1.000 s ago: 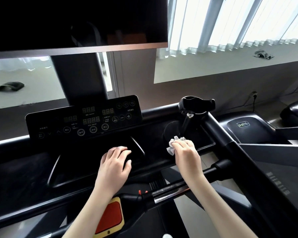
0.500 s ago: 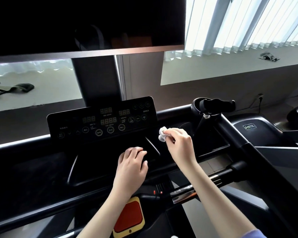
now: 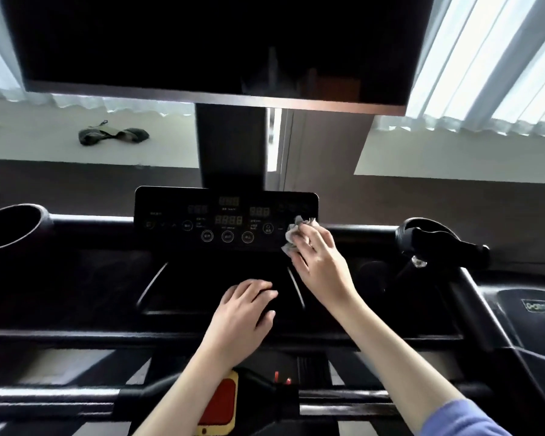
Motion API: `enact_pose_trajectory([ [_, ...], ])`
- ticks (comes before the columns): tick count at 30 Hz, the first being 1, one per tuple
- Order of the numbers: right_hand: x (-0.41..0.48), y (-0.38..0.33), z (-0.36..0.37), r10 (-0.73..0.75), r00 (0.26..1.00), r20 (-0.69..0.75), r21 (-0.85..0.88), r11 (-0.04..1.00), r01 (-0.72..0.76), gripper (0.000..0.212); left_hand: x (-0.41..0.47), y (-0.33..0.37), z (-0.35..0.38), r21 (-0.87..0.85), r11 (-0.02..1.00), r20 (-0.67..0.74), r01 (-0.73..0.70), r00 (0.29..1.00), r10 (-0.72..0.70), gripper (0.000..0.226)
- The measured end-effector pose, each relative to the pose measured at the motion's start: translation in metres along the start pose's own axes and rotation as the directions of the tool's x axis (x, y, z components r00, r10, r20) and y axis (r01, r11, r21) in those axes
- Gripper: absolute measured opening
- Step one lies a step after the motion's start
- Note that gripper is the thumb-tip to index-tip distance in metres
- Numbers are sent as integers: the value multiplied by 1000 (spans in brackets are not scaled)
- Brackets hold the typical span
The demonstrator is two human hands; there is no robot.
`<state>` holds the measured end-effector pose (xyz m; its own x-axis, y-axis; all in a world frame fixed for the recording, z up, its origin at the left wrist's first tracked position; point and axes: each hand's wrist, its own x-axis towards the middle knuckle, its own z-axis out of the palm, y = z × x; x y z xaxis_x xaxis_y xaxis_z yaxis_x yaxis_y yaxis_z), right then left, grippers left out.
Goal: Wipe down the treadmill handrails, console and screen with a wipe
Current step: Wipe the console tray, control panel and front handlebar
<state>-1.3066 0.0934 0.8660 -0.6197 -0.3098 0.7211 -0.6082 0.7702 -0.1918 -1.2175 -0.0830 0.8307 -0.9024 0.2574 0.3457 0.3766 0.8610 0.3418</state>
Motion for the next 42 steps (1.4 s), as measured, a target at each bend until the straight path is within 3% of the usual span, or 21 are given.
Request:
enact_pose_trajectory([
  [5, 10, 11, 8, -18, 997, -81, 31, 999, 21, 24, -21, -17, -15, 88, 971, -107, 223, 971, -213, 46],
  [9, -6, 12, 18, 23, 1000, 21, 196, 980, -27, 22, -46, -45, -27, 117, 914, -112, 389, 919, -377, 54],
  [10, -6, 14, 14, 28, 999, 46, 249, 968, -39, 23, -50, -48, -28, 131, 911, -106, 392, 919, -380, 55],
  [12, 5, 19, 7, 27, 999, 41, 169, 985, -34, 22, -53, -48, -29, 157, 911, -100, 382, 924, -370, 54],
  [16, 23, 0, 16, 187, 982, -32, 269, 948, -172, 20, -53, -47, -30, 156, 912, -116, 380, 924, -365, 51],
  [20, 1, 0, 31, 6, 999, 51, 157, 987, -14, 40, -54, -47, -30, 146, 915, -123, 375, 925, -359, 50],
  [21, 1, 1, 29, 96, 995, 17, 246, 964, -98, 39, -54, -48, -30, 145, 915, -121, 378, 924, -363, 51],
  [23, 5, 7, 30, 342, 939, 28, 493, 812, -311, 38, -54, -48, -30, 138, 913, -117, 383, 922, -369, 52],
  [24, 11, 9, 28, 312, 950, -17, 329, 899, -289, 39, -53, -49, -30, 136, 914, -118, 383, 922, -369, 52],
  [25, 23, 11, 27, 176, 983, -60, 90, 981, -170, 37, -53, -49, -30, 134, 914, -121, 383, 922, -369, 52],
  [26, 31, 8, 28, 92, 996, -21, 95, 991, -90, 34, -53, -49, -30, 131, 914, -124, 384, 921, -369, 52],
  [29, 27, -3, 32, 111, 994, -5, 127, 986, -110, 28, -54, -48, -29, 118, 914, -123, 388, 919, -374, 52],
  [32, 8, 1, 28, 87, 994, 65, 67, 994, -91, 40, -54, -49, -28, 127, 920, -134, 371, 925, -355, 50],
  [35, 24, 10, 23, 127, 991, -51, 63, 990, -124, 26, -53, -50, -29, 126, 921, -141, 368, 926, -350, 48],
  [39, 51, -3, 23, 183, 970, -163, 96, 981, -169, 24, -53, -49, -28, 124, 922, -148, 368, 925, -349, 48],
  [42, 26, -6, 29, 116, 993, 25, 129, 985, -118, 34, -53, -49, -29, 118, 917, -149, 380, 920, -362, 49],
])
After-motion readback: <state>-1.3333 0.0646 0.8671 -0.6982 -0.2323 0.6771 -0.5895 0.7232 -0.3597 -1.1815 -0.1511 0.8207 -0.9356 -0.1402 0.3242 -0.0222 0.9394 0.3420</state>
